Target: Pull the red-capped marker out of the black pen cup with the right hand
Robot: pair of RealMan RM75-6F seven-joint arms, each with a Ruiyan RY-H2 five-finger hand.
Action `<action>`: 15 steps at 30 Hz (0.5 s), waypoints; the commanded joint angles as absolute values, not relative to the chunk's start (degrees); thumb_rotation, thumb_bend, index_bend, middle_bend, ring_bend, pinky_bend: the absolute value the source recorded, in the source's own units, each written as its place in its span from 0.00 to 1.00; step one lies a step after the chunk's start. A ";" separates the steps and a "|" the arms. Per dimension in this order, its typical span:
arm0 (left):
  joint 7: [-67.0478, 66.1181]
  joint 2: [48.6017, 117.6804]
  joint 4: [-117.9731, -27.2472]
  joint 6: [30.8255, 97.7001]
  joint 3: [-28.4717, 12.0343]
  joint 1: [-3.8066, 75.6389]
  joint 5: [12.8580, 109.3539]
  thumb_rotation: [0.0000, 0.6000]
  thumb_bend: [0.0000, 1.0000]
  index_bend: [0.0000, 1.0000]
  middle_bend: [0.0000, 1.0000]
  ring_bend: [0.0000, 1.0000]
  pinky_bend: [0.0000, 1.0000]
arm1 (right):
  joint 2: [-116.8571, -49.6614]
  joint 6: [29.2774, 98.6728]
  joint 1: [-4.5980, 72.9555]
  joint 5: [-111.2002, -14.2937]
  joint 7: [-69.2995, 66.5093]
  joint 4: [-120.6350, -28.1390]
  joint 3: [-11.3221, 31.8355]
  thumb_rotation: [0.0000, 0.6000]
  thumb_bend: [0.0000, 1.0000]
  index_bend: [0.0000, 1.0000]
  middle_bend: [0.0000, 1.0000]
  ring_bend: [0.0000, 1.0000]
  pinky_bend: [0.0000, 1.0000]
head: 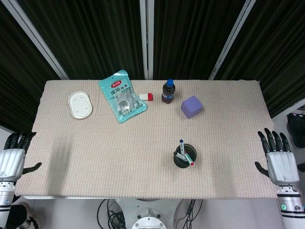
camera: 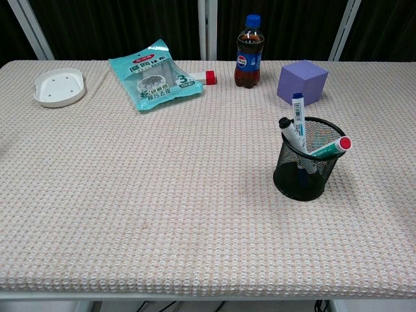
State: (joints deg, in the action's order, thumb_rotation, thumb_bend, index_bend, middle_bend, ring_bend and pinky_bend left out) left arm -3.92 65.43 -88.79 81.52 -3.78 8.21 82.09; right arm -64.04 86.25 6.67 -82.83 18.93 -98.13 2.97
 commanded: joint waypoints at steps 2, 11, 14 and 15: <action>-4.11 65.33 -88.89 81.52 -3.55 8.05 82.12 1.00 0.12 0.12 0.11 0.00 0.07 | -63.81 85.86 6.69 -82.85 18.77 -98.34 3.07 1.00 0.12 0.00 0.00 0.00 0.00; -4.29 65.47 -89.15 82.11 -3.18 7.39 82.12 1.00 0.12 0.12 0.11 0.00 0.07 | -62.58 83.75 7.29 -84.59 19.74 -101.07 2.20 1.00 0.12 0.00 0.00 0.00 0.00; -4.18 65.75 -88.97 82.04 -3.20 7.35 81.96 1.00 0.12 0.12 0.11 0.00 0.07 | -63.22 83.19 7.74 -86.67 20.85 -101.53 1.50 1.00 0.12 0.00 0.00 0.00 0.00; -4.17 65.79 -88.89 81.91 -3.22 7.39 81.88 1.00 0.12 0.12 0.11 0.00 0.07 | -63.73 82.73 8.10 -87.52 21.15 -101.44 1.28 1.00 0.12 0.00 0.00 0.00 0.00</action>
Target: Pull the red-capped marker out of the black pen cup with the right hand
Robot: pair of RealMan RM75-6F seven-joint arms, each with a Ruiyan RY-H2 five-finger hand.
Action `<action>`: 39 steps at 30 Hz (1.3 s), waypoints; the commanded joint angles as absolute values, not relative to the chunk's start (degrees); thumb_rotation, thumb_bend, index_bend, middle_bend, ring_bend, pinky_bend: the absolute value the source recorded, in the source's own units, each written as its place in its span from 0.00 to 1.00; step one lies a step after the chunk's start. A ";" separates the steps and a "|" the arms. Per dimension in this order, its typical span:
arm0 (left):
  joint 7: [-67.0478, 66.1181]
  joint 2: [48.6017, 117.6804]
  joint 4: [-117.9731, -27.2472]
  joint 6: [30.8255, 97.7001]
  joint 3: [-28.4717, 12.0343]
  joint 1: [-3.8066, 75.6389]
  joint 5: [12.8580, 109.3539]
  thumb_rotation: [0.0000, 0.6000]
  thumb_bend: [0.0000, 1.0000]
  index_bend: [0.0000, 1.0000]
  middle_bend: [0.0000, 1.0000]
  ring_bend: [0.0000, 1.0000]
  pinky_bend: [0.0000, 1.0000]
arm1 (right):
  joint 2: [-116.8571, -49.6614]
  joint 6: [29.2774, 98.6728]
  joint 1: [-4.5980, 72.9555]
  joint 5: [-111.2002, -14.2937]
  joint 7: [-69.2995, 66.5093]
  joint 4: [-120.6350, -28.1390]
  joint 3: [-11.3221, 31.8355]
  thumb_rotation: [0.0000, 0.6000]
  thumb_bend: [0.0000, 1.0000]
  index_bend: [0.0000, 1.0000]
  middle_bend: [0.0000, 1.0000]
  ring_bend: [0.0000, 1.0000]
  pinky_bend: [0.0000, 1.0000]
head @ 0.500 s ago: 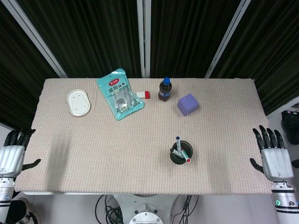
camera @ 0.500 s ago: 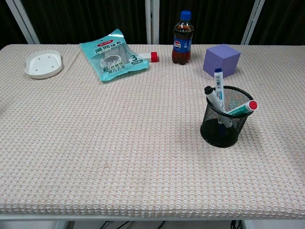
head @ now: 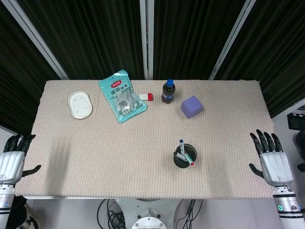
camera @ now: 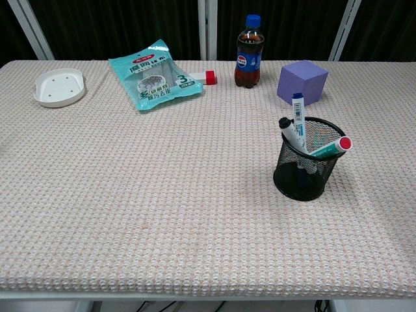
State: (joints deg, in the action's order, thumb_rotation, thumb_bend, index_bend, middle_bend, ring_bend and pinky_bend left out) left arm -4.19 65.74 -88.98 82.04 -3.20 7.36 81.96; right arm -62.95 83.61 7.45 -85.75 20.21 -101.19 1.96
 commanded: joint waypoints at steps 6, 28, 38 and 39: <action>-4.23 65.69 -88.78 81.62 -3.20 7.34 81.55 1.00 0.12 0.12 0.11 0.00 0.07 | -67.11 78.83 10.62 -90.09 22.93 -101.10 0.60 1.00 0.12 0.00 0.00 0.00 0.00; -1.11 65.91 -85.61 79.98 -2.74 6.81 80.53 1.00 0.12 0.12 0.11 0.00 0.07 | -79.78 74.37 16.65 -94.78 25.41 -97.22 2.15 1.00 0.15 0.23 0.00 0.00 0.00; -0.56 65.64 -85.63 79.57 -2.69 6.95 80.73 1.00 0.12 0.12 0.11 0.00 0.07 | -82.17 74.67 17.46 -95.17 24.91 -95.59 2.16 1.00 0.18 0.33 0.01 0.00 0.00; -0.58 65.56 -85.65 79.47 -2.64 6.95 80.74 1.00 0.12 0.12 0.11 0.00 0.07 | -82.45 74.91 17.52 -95.37 24.54 -95.31 2.17 1.00 0.18 0.34 0.01 0.00 0.00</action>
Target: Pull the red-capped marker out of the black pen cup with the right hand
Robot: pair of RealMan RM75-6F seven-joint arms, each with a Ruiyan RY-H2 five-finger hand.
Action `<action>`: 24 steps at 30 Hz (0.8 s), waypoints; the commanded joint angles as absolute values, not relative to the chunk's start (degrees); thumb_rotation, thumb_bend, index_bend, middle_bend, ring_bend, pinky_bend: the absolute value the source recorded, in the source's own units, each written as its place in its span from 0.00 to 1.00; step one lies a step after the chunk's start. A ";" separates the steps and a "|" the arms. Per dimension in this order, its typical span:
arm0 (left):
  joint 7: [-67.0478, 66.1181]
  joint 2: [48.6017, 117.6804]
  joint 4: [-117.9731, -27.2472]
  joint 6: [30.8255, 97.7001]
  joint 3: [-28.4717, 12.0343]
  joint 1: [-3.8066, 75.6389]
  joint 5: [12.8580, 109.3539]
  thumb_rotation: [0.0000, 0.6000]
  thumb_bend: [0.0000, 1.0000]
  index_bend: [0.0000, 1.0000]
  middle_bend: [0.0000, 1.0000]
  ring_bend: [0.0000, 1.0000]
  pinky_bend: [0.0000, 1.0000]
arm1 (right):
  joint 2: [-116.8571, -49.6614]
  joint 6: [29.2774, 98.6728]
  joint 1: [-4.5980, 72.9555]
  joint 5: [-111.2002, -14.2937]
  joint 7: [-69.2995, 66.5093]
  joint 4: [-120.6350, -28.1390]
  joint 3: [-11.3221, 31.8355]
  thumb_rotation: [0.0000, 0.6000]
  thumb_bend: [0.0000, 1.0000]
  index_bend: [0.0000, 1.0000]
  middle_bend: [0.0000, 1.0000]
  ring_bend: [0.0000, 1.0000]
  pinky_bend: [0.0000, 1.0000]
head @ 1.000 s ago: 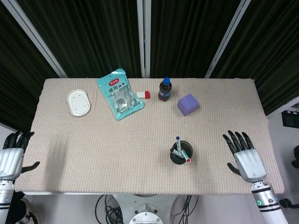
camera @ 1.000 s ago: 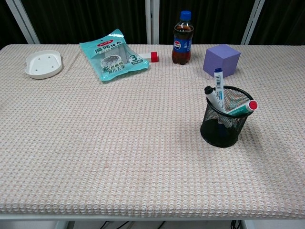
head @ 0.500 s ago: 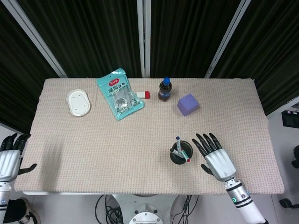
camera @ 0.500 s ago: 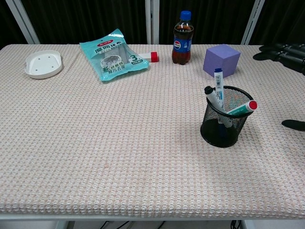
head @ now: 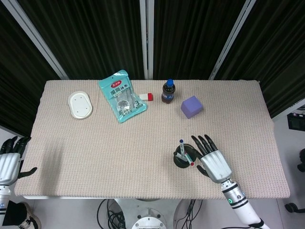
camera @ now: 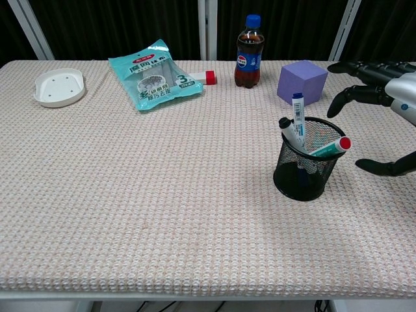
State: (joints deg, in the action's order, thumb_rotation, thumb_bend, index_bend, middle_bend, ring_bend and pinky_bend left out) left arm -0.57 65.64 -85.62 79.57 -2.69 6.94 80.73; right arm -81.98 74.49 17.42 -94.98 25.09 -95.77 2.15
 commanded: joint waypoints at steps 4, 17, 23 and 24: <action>-0.66 65.40 -85.80 79.58 -2.60 6.86 80.78 1.00 0.12 0.12 0.11 0.00 0.07 | -83.34 75.54 17.81 -96.15 23.43 -94.24 2.15 1.00 0.18 0.38 0.03 0.00 0.00; -1.10 65.00 -86.48 79.58 -2.47 6.99 81.38 1.00 0.12 0.12 0.11 0.00 0.07 | -84.43 75.17 18.66 -96.48 22.34 -93.13 1.62 1.00 0.23 0.43 0.04 0.00 0.00; -0.80 64.94 -86.55 79.71 -2.45 6.92 81.48 1.00 0.12 0.12 0.11 0.00 0.07 | -84.53 75.01 18.78 -96.23 22.72 -93.03 1.42 1.00 0.29 0.45 0.04 0.00 0.00; -0.68 64.89 -86.59 79.70 -2.44 6.90 81.47 1.00 0.12 0.12 0.11 0.00 0.07 | -84.56 75.04 18.80 -96.24 22.76 -93.00 1.40 1.00 0.29 0.46 0.04 0.00 0.00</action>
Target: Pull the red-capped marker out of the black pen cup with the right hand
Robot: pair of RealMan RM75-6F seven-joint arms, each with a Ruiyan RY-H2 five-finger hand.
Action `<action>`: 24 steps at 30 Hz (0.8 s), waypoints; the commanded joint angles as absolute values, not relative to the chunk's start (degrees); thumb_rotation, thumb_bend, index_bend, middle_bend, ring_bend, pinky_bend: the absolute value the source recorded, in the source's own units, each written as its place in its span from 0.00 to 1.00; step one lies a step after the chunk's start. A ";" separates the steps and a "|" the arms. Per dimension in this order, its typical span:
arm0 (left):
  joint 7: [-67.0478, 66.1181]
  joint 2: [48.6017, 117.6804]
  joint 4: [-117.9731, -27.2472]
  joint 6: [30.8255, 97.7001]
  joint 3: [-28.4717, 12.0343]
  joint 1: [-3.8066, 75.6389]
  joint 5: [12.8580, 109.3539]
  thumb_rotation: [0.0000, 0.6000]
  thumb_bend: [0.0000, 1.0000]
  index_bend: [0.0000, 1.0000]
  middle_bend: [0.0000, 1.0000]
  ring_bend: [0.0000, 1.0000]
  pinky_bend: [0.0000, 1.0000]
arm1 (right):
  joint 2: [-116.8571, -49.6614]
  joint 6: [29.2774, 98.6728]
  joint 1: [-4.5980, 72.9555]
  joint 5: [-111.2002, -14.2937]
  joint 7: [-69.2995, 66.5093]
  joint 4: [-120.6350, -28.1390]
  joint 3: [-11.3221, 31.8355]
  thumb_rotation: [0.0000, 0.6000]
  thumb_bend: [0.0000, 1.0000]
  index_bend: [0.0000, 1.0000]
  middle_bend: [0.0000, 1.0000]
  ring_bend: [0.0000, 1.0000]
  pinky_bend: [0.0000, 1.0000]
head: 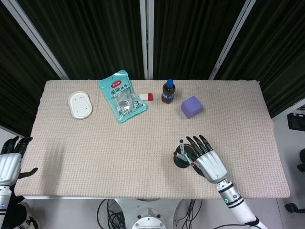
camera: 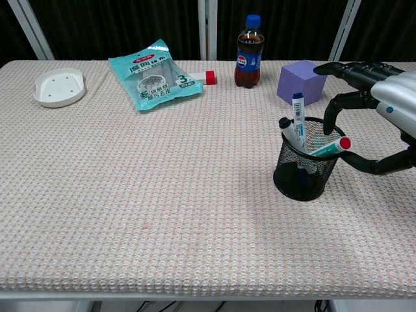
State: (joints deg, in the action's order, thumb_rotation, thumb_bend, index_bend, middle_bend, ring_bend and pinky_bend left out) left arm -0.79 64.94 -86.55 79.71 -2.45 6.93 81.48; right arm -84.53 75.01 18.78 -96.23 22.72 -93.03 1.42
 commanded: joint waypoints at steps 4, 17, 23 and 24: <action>-0.51 64.74 -86.69 79.88 -2.45 6.79 81.49 1.00 0.12 0.12 0.11 0.00 0.07 | -84.68 75.09 18.87 -96.26 22.84 -92.95 1.28 1.00 0.29 0.47 0.04 0.00 0.00; -0.21 64.68 -86.58 79.94 -2.35 6.57 81.46 1.00 0.12 0.12 0.11 0.00 0.07 | -85.30 76.27 18.71 -96.34 23.56 -92.34 1.41 1.00 0.30 0.56 0.05 0.00 0.00; -0.01 64.78 -86.31 79.74 -2.31 6.50 81.24 1.00 0.12 0.12 0.11 0.00 0.07 | -84.95 77.18 18.62 -96.84 22.95 -92.52 1.48 1.00 0.32 0.58 0.05 0.00 0.00; -0.02 64.77 -86.32 79.76 -2.31 6.48 81.24 1.00 0.12 0.12 0.11 0.00 0.07 | -84.73 77.58 18.59 -97.14 22.76 -92.74 1.53 1.00 0.32 0.59 0.05 0.00 0.00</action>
